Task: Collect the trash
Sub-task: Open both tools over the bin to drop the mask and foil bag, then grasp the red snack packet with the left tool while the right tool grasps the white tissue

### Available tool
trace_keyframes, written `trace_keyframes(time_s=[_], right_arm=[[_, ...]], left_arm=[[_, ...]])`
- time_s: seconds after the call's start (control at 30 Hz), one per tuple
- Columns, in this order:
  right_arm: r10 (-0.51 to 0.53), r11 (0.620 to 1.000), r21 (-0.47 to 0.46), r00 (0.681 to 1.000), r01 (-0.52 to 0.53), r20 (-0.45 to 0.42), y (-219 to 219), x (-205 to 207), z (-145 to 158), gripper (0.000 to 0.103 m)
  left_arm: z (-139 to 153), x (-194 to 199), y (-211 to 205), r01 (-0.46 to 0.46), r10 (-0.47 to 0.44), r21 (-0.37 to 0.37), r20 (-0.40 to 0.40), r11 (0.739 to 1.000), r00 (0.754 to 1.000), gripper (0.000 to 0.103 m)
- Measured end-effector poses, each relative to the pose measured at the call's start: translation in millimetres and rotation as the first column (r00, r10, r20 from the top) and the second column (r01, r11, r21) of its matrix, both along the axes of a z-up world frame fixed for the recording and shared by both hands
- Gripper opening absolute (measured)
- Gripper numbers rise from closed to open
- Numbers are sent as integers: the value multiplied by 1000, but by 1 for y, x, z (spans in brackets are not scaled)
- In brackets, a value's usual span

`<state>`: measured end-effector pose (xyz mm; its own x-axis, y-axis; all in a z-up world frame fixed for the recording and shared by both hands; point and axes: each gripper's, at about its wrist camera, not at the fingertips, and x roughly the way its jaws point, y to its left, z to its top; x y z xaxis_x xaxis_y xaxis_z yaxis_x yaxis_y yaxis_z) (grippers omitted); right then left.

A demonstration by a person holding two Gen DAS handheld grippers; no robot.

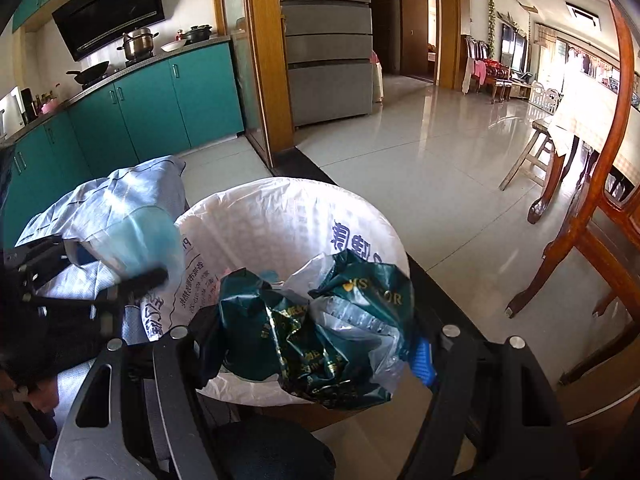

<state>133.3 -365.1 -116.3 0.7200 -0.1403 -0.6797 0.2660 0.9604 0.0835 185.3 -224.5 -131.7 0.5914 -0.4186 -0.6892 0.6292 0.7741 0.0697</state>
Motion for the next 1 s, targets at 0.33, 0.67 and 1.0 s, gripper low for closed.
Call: trace_keyframes(time_s=[0.33,0.67,1.0], right_arm=[[34,999,-19,997,-36,-66,23,37,-10,89],[126,991,-36,990,-128,-65,75,34,-10,96],[293,954,-48,955,-296,-51,156,51,4,96]], left_arm=[[24,-1,107,-297,292,16,133,955,947,86],[23,96,302,-687,683,-69,-75,724,727,60],[-23,105,310,-593,562,-37,-274,805,780,54]])
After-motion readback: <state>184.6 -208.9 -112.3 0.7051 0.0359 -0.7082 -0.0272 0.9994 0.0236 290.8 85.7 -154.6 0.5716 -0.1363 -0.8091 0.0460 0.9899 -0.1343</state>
